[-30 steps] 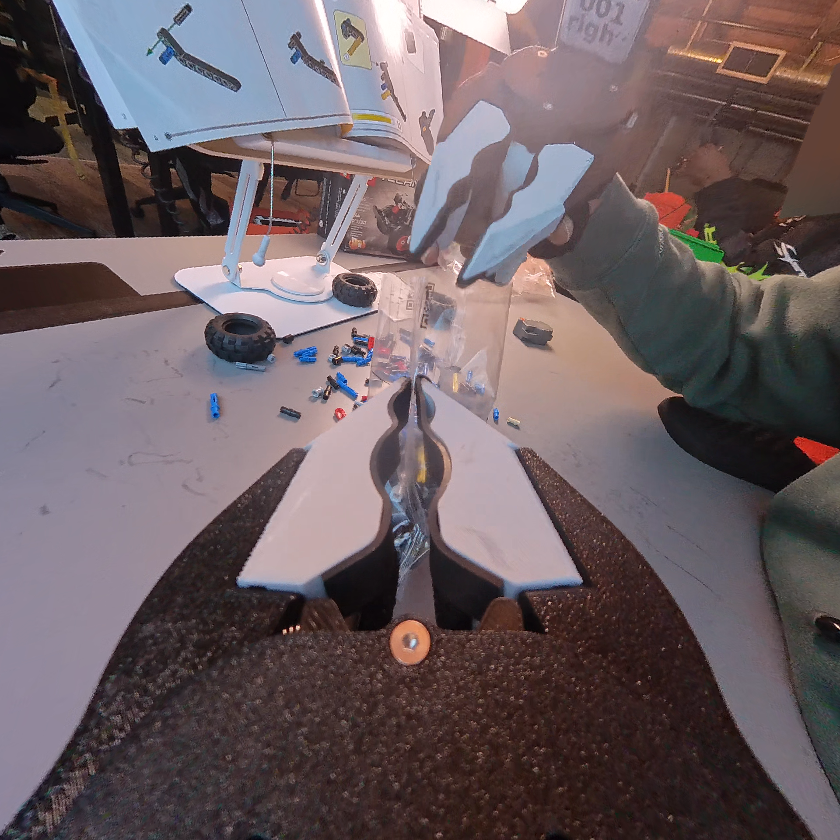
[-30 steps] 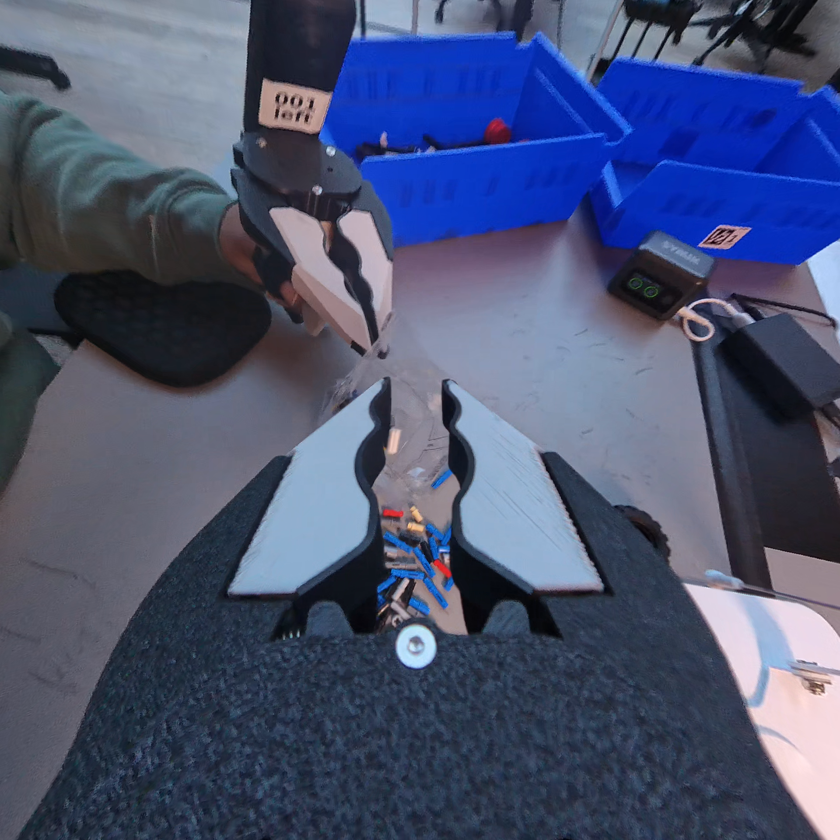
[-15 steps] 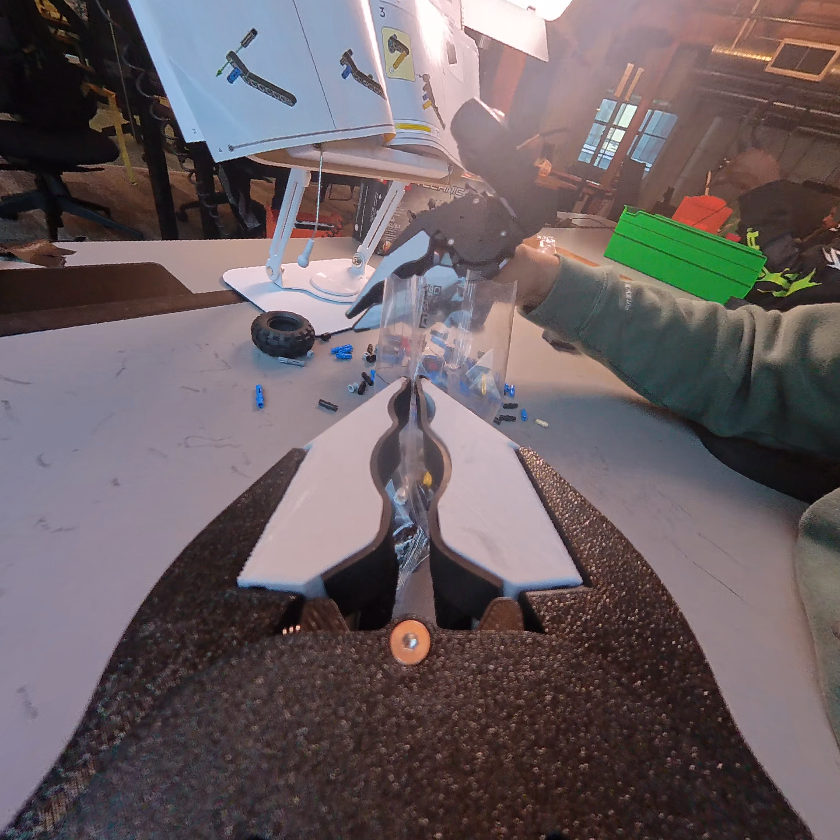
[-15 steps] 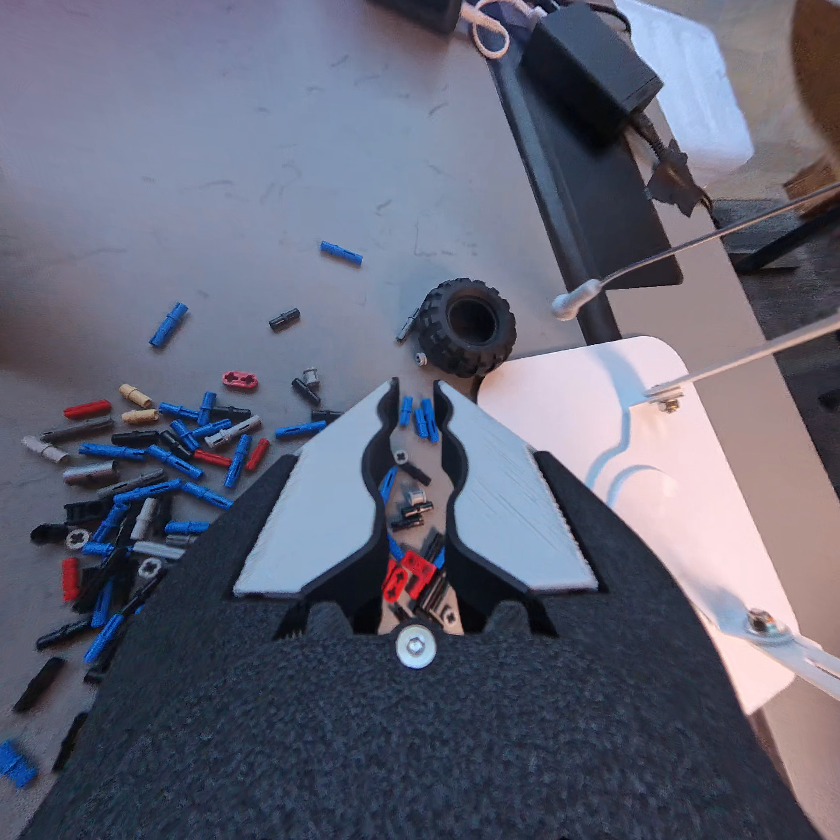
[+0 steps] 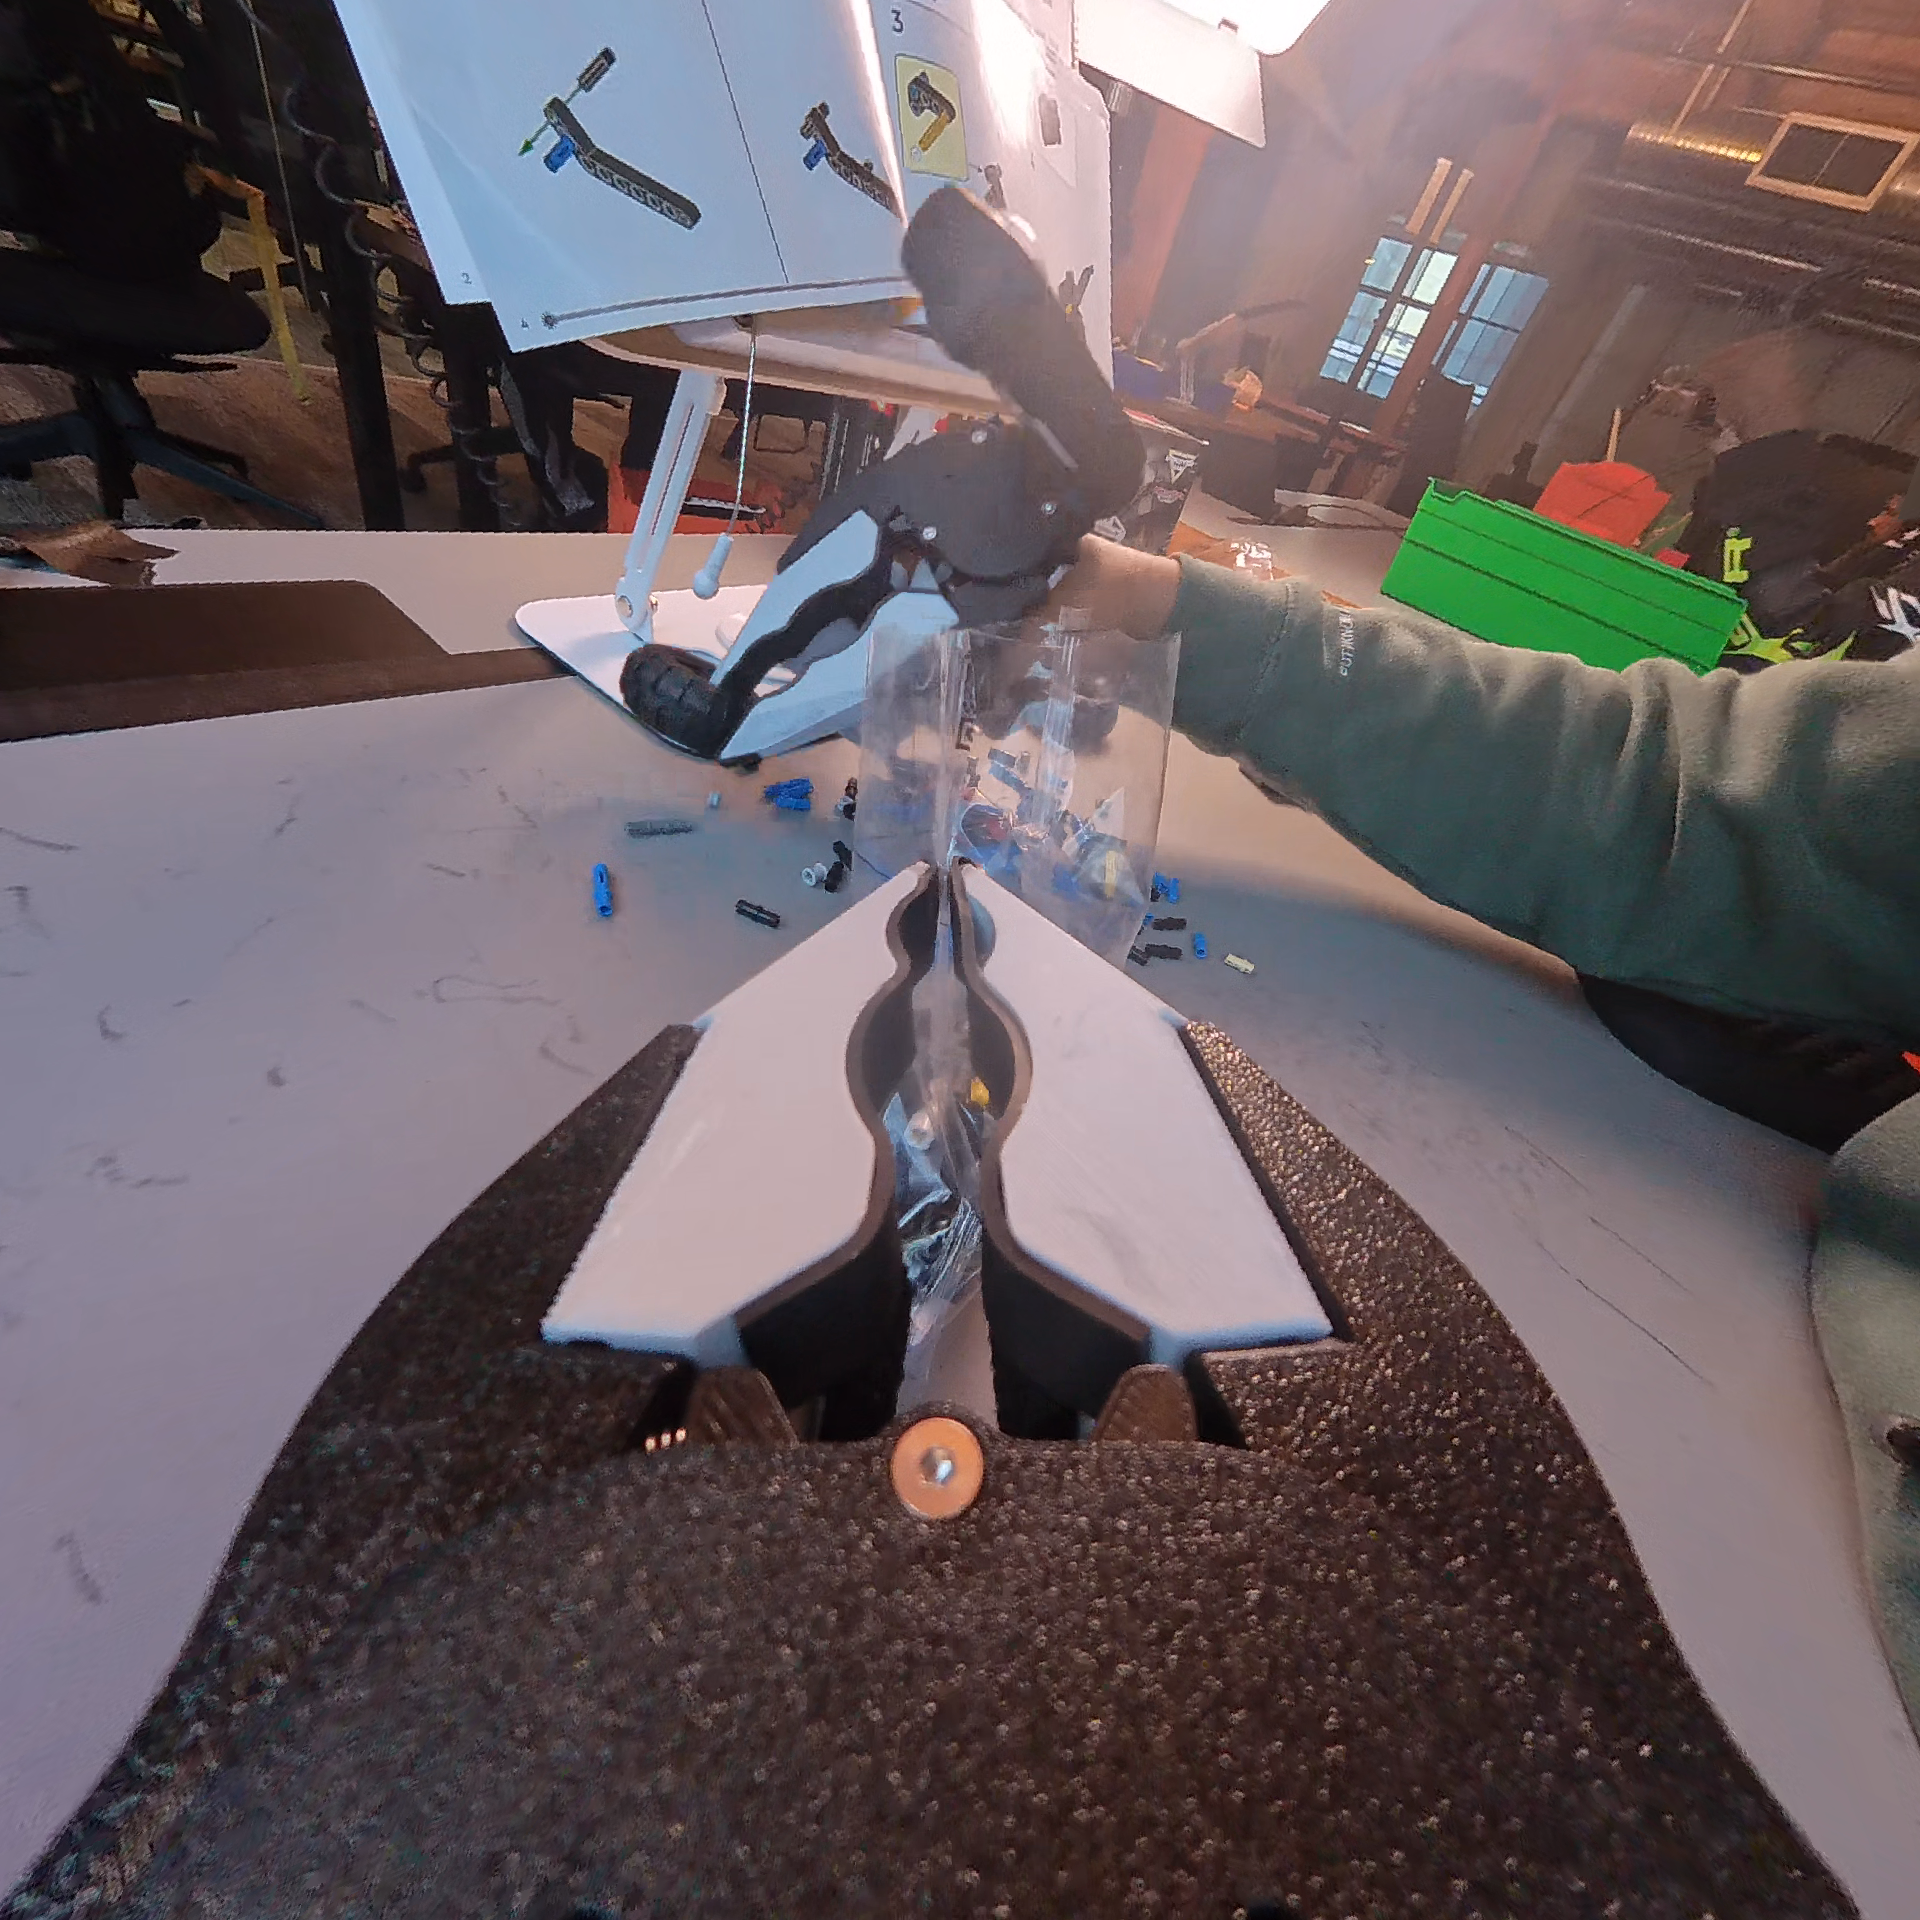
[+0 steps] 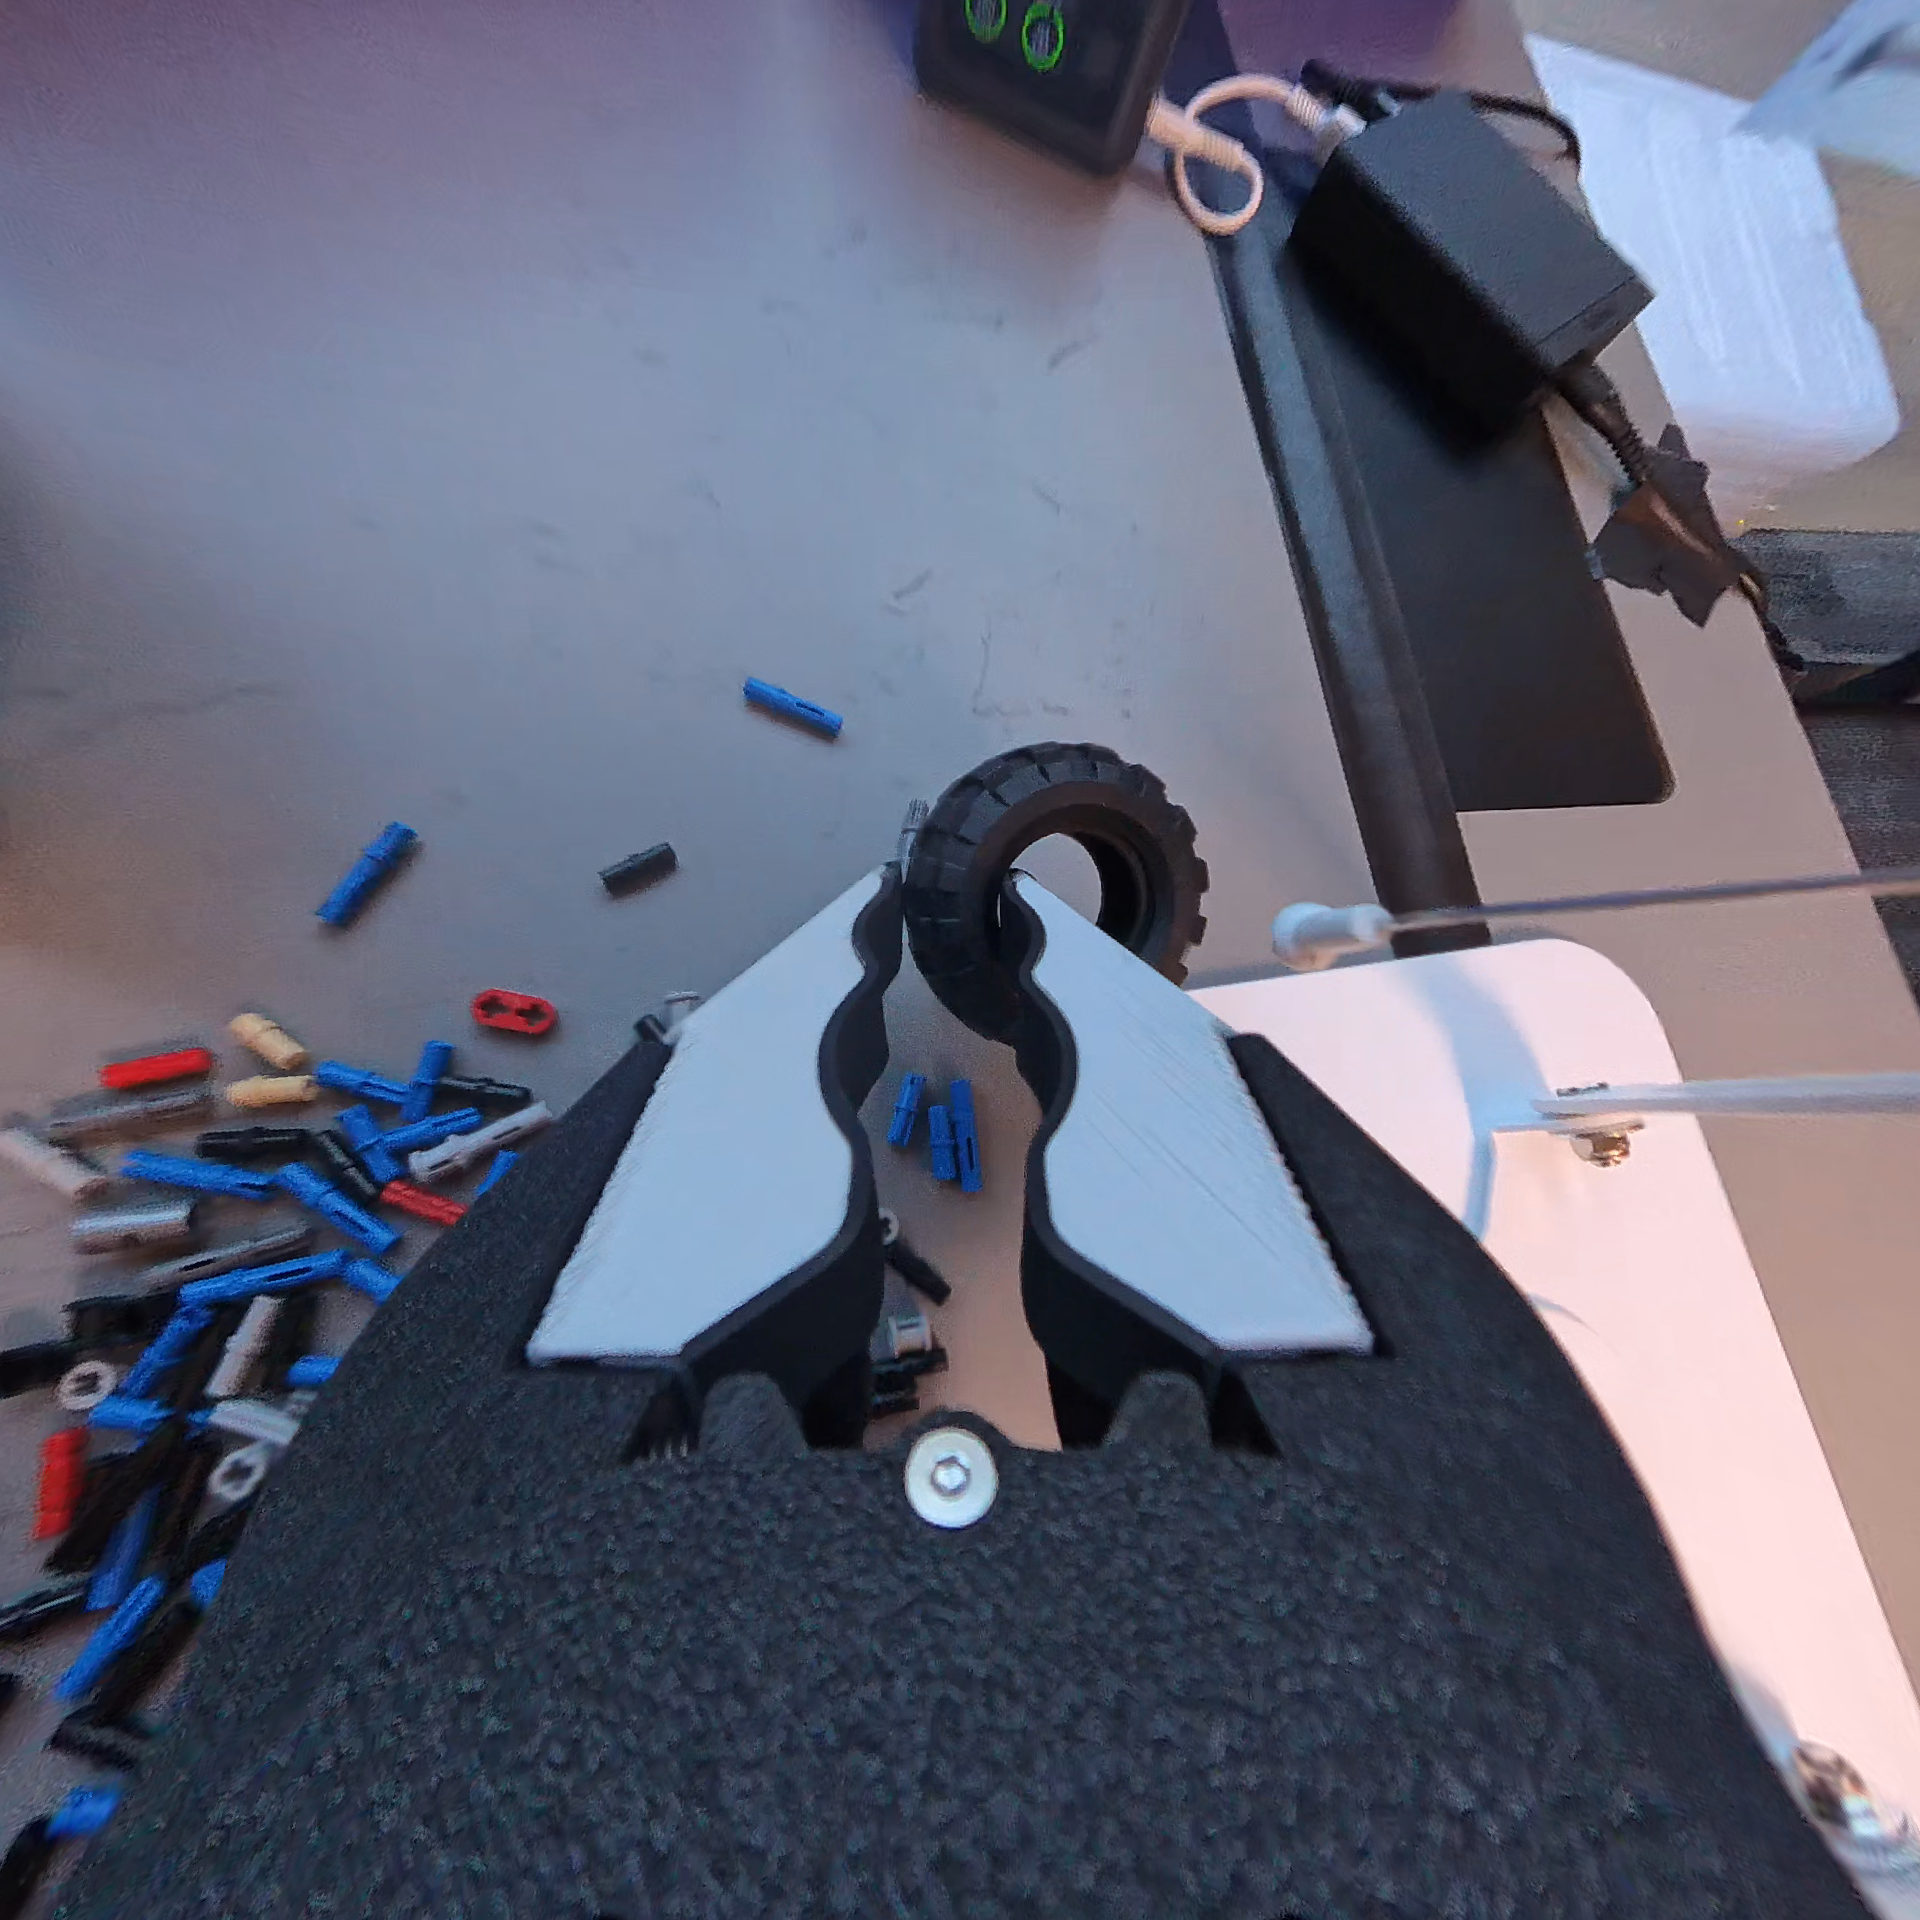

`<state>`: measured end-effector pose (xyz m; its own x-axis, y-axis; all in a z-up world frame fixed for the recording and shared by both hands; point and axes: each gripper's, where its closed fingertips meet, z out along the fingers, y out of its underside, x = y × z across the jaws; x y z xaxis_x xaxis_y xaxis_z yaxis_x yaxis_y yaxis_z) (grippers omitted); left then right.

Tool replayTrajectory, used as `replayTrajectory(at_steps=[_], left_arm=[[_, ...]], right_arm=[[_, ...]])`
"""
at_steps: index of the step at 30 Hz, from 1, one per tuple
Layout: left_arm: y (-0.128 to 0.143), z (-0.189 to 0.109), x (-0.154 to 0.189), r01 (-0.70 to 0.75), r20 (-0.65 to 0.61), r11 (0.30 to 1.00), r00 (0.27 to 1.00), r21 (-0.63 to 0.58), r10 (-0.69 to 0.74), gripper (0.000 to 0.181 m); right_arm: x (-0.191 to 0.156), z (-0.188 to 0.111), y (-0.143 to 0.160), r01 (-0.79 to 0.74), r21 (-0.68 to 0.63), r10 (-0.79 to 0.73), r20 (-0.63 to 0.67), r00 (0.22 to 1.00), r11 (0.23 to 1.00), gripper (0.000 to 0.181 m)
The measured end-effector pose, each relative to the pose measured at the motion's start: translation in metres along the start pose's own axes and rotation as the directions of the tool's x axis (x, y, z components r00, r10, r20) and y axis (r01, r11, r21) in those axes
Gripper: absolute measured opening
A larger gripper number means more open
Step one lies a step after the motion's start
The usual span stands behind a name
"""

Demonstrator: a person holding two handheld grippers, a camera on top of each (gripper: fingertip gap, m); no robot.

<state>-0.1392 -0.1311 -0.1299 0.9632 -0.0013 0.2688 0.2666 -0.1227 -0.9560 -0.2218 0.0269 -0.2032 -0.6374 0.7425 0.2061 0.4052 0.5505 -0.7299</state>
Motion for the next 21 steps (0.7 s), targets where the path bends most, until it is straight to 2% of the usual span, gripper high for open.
replayTrajectory(at_steps=[4,6,10,12,15,18,21], left_arm=[[0.001,0.002,0.002,0.000,-0.014,1.000,1.000,-0.003,0.000,0.001],[0.001,0.003,0.004,-0.004,-0.016,1.000,1.000,-0.004,0.004,0.001],[-0.001,0.005,0.010,-0.015,-0.031,1.000,0.999,0.004,0.015,0.001],[-0.002,0.006,0.015,-0.028,-0.047,1.000,0.999,0.015,0.028,0.001],[-0.005,0.007,0.025,-0.066,-0.075,0.997,0.995,0.030,0.068,0.001],[-0.006,0.008,0.037,-0.120,-0.108,0.992,0.986,0.043,0.124,0.001],[-0.006,0.007,0.046,-0.159,-0.132,0.986,0.977,0.052,0.165,0.001]], right_arm=[[-0.002,-0.038,-0.013,-0.054,0.106,0.055,-0.004,0.998,0.993,0.017],[-0.011,-0.061,-0.029,-0.066,0.191,0.064,0.021,0.998,0.979,0.017],[-0.061,-0.119,-0.088,-0.077,0.421,-0.015,0.211,0.977,0.904,0.017],[-0.097,-0.145,-0.114,-0.107,0.488,-0.092,0.368,0.925,0.866,0.017],[-0.141,-0.160,-0.127,-0.159,0.443,-0.146,0.579,0.802,0.882,0.017],[-0.161,-0.148,-0.114,-0.142,0.342,-0.137,0.673,0.726,0.929,0.017],[-0.163,-0.150,-0.107,-0.212,0.297,-0.082,0.737,0.671,0.931,0.017]])
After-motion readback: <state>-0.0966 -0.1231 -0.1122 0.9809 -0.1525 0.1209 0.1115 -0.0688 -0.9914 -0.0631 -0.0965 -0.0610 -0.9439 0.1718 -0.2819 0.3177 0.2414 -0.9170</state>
